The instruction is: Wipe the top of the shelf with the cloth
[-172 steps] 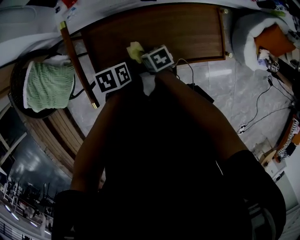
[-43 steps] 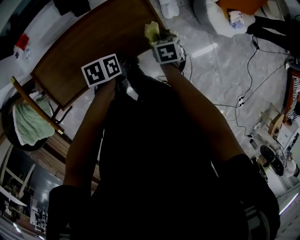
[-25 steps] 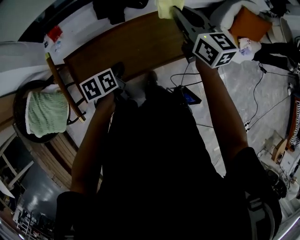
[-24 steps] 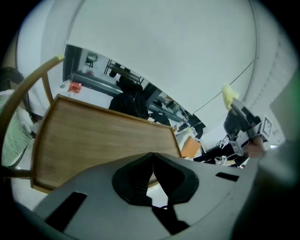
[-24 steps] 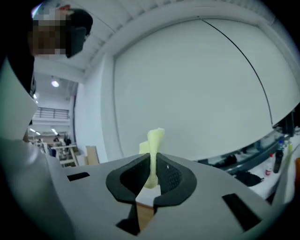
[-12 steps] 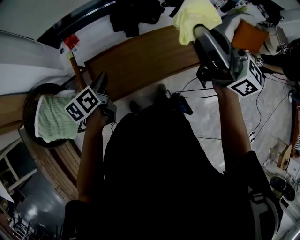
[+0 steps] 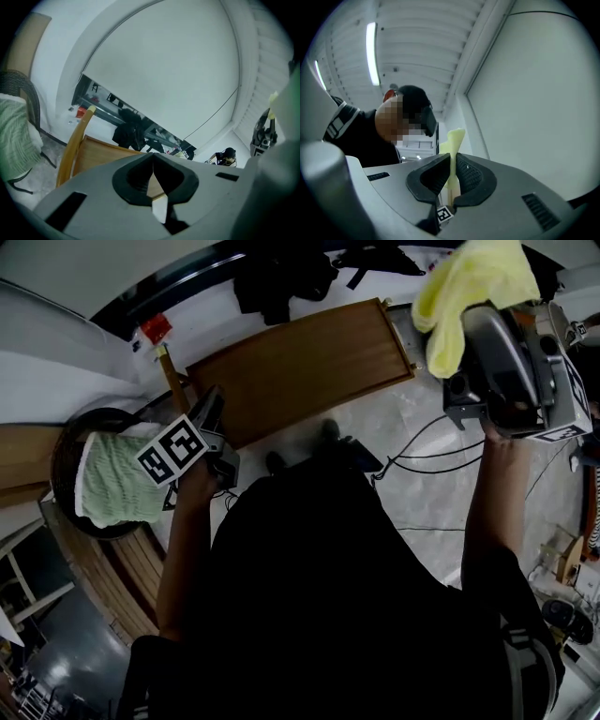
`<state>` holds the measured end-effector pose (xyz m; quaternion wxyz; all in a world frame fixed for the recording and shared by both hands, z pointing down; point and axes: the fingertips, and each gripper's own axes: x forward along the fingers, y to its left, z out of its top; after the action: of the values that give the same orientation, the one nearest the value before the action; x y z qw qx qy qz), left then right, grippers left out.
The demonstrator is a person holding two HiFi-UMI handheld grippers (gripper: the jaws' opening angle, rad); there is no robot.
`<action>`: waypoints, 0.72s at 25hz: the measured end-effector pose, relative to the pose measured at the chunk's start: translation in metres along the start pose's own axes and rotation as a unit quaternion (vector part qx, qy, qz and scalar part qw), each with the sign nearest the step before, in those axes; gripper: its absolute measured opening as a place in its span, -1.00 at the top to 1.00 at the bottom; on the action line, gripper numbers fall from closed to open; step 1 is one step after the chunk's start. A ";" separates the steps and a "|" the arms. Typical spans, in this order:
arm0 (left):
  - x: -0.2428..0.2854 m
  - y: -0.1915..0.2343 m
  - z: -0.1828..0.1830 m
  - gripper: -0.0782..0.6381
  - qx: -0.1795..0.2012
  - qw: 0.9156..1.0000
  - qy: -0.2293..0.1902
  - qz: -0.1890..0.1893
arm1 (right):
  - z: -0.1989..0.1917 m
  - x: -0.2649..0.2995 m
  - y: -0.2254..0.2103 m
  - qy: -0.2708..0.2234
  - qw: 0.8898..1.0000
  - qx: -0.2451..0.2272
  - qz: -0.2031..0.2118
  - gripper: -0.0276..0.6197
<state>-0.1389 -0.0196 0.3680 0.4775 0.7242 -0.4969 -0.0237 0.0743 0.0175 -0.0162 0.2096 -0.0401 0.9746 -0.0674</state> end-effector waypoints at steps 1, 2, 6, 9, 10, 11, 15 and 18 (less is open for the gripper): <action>0.000 -0.006 0.005 0.75 0.006 1.000 -0.002 -0.009 | -0.002 0.011 0.003 0.028 0.999 -0.016 0.002 0.78; 0.000 -0.013 0.011 0.75 0.014 1.000 -0.006 -0.020 | -0.003 0.017 0.004 0.038 0.999 -0.026 0.004 0.78; -0.008 -0.053 0.033 0.75 0.074 0.992 -0.029 -0.093 | -0.012 0.018 0.003 0.039 0.998 -0.050 -0.022 0.78; -0.025 -0.089 0.055 0.75 0.137 0.976 -0.059 -0.158 | -0.025 0.013 -0.001 0.038 0.997 -0.047 -0.045 0.78; -0.032 -0.100 0.061 0.75 0.158 0.969 -0.068 -0.178 | -0.031 0.011 -0.002 0.040 0.997 -0.044 -0.051 0.78; -0.040 -0.113 0.067 0.75 0.179 0.961 -0.076 -0.198 | -0.037 0.009 -0.004 0.043 0.997 -0.040 -0.056 0.78; -0.069 -0.161 0.086 0.75 0.248 0.923 -0.108 -0.275 | -0.067 0.004 -0.012 0.067 0.995 -0.022 -0.074 0.78; -0.089 -0.188 0.091 0.75 0.283 0.899 -0.122 -0.310 | -0.096 0.007 -0.013 0.103 0.991 -0.024 -0.078 0.78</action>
<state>-0.0995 -0.0047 0.1449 0.1564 0.9376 -0.2875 -0.1174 0.0286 0.0151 0.0701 0.1007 -0.1138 0.9863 -0.0637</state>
